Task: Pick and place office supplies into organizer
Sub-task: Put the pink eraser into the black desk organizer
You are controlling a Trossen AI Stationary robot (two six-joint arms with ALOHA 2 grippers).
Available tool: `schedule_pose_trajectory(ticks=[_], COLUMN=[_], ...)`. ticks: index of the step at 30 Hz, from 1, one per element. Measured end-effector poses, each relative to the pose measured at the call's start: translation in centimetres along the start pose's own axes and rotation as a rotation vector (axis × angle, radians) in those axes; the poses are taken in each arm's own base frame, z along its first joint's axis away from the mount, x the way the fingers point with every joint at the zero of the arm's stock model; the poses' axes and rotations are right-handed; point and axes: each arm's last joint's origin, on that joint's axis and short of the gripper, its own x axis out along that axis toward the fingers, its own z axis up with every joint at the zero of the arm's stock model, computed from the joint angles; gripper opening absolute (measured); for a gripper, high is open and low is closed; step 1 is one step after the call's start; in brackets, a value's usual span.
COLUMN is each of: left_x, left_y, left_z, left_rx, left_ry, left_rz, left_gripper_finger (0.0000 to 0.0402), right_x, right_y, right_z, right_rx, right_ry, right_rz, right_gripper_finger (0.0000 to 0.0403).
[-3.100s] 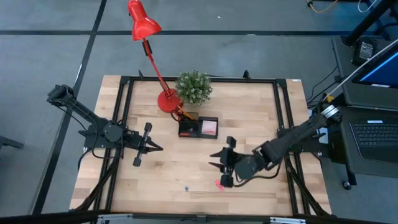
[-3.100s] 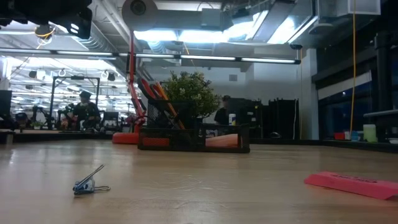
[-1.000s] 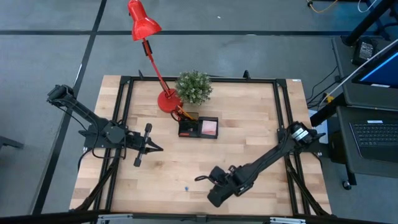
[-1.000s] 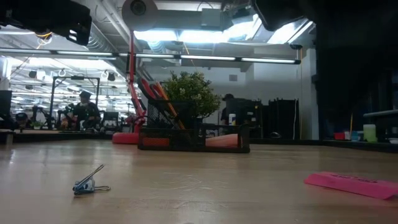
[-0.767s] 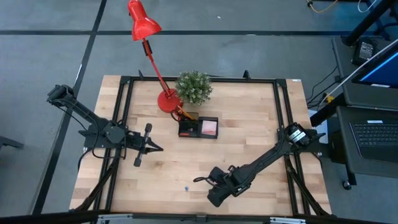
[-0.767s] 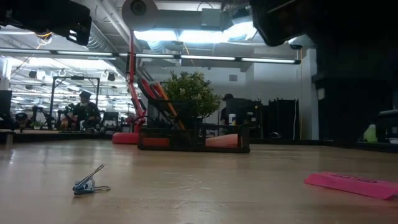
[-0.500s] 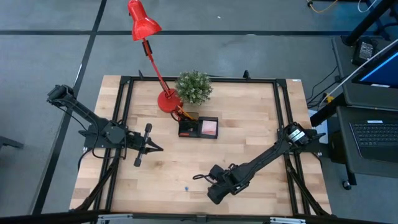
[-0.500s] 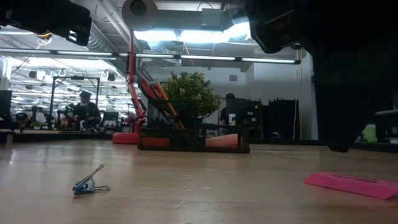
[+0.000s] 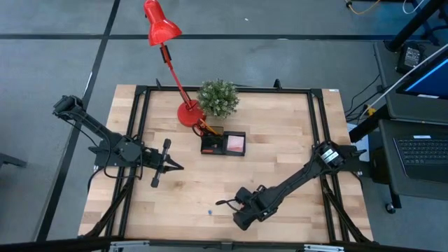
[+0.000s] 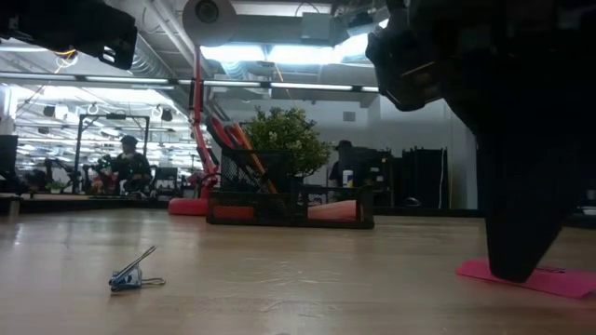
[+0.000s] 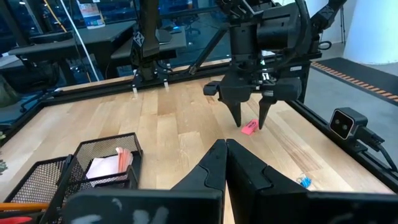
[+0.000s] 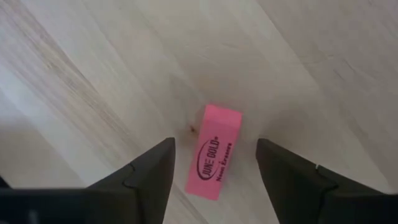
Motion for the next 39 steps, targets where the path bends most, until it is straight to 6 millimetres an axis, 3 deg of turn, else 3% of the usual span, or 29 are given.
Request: schedule_pose_trajectory(ticks=[25, 39], left_x=[0.0, 0.0], left_y=[0.0, 0.0], left_z=[0.0, 0.0], left_rx=[0.0, 0.0], left_ry=[0.0, 0.0], left_rz=[0.0, 0.0], left_gripper_finger=[0.0003, 0.0002], right_x=[0.5, 0.5], right_y=[-0.3, -0.5], right_z=[-1.7, -1.6], right_rx=[-0.044, -0.053], right_ry=[0.024, 0.022], right_rz=[-0.07, -0.096], right_gripper_finger=[0.0227, 0.0149])
